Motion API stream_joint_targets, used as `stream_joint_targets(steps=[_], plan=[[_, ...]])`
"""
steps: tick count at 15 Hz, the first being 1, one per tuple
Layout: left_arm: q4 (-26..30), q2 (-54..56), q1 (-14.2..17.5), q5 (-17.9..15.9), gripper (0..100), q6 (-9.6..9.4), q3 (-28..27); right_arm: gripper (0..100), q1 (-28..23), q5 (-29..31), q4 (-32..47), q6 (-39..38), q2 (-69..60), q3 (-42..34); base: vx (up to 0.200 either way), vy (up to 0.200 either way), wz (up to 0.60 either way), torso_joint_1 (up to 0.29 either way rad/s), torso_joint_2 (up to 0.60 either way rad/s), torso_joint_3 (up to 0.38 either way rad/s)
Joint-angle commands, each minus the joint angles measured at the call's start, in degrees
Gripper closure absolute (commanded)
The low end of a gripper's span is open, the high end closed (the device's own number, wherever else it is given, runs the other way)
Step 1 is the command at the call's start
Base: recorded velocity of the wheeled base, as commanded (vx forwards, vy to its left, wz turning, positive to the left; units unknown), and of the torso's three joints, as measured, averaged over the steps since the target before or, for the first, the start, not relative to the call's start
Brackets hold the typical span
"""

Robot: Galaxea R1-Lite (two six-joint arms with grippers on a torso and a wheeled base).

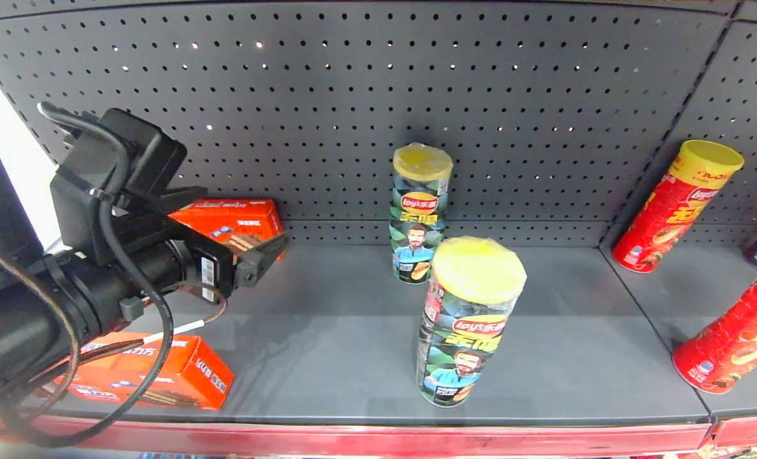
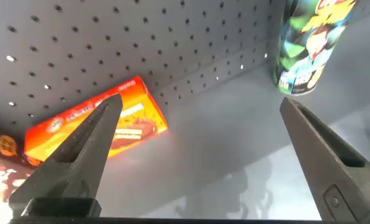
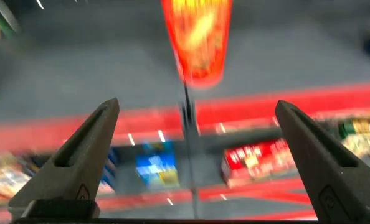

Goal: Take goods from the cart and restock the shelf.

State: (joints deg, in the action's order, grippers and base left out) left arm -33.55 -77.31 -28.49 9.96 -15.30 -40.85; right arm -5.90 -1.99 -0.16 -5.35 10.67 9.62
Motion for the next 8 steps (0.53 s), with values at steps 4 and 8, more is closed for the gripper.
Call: stream_joint_targets(steps=[4,8], plan=[[-2.1,0.5,-0.2,0.0,0,0.09,0.9,0,12.8,-14.8,-1.2,1.8,25.5,28.1,0.0,0.0,0.0,0.0,0.0,0.0],[-2.1,0.6,-0.1,0.0,0,0.09,1.4,0,24.4,-15.6,-1.2,2.0,34.9,34.4,0.0,0.0,0.0,0.0,0.0,0.0]])
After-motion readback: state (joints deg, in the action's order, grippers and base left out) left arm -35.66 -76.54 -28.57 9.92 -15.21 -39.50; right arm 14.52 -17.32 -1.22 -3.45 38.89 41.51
